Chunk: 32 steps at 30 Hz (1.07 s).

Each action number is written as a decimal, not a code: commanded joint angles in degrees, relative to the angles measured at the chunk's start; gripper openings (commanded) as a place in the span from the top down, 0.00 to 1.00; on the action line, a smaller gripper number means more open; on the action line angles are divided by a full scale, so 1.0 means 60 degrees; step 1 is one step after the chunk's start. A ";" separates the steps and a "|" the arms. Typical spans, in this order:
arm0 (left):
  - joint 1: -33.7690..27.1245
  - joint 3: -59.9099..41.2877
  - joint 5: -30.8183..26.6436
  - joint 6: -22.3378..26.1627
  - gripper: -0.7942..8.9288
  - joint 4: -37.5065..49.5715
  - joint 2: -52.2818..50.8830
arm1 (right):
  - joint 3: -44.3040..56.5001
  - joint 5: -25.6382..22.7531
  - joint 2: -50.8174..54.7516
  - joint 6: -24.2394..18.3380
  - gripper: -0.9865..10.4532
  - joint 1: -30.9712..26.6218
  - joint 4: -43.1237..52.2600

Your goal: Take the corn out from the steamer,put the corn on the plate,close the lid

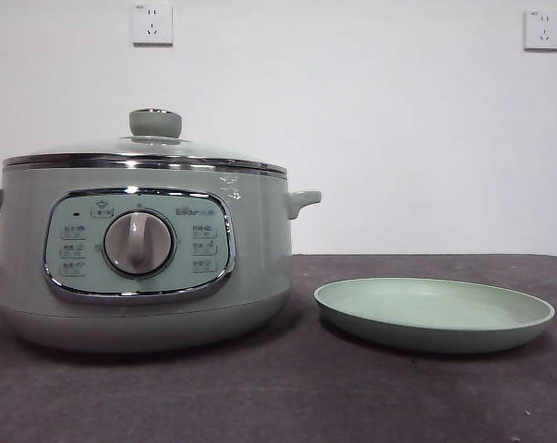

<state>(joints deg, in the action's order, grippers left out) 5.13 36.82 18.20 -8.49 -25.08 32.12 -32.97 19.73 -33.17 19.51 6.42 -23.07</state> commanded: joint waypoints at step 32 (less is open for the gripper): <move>0.1519 0.3326 0.0047 0.0663 0.53 0.0073 0.5257 | -0.2605 0.0911 -0.3096 -0.2725 0.58 0.0004 -0.2896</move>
<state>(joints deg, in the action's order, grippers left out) 13.56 56.16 19.27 -6.13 -24.82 62.76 -48.42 25.32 -51.59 3.01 6.42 -40.64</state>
